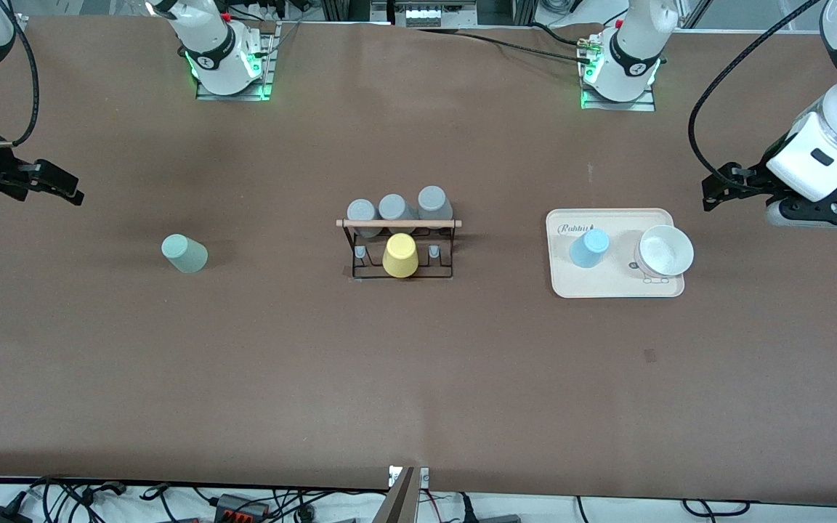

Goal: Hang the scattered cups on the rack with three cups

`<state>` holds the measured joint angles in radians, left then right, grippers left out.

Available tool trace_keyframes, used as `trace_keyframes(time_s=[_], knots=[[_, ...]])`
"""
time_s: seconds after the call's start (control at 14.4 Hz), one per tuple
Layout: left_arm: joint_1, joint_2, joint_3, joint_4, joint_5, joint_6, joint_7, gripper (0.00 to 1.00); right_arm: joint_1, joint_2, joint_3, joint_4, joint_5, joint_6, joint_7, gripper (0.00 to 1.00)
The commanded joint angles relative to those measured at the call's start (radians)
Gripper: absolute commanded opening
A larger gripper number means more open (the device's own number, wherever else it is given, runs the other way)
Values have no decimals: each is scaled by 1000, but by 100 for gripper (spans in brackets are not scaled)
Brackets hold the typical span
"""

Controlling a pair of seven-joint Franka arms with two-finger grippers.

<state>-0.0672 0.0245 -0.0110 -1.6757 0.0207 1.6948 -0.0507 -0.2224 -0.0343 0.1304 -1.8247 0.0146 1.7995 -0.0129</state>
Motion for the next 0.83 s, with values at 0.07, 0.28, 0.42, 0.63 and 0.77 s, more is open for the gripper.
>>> trace_keyframes(time_s=[0.07, 0.28, 0.42, 0.63, 0.77], knots=[[-2, 11, 3, 28, 4, -23, 22, 100, -8, 8, 5, 22, 2, -19, -15, 100], [-2, 11, 3, 28, 4, -23, 22, 100, -6, 8, 3, 24, 2, -19, -15, 100], [-2, 11, 3, 28, 4, -21, 22, 100, -5, 8, 3, 24, -7, -19, -15, 100], [-2, 12, 3, 28, 4, -23, 22, 100, -3, 8, 5, 27, -12, -20, -15, 100], [-2, 11, 3, 28, 4, -23, 22, 100, -3, 8, 5, 28, -12, -19, -15, 100]])
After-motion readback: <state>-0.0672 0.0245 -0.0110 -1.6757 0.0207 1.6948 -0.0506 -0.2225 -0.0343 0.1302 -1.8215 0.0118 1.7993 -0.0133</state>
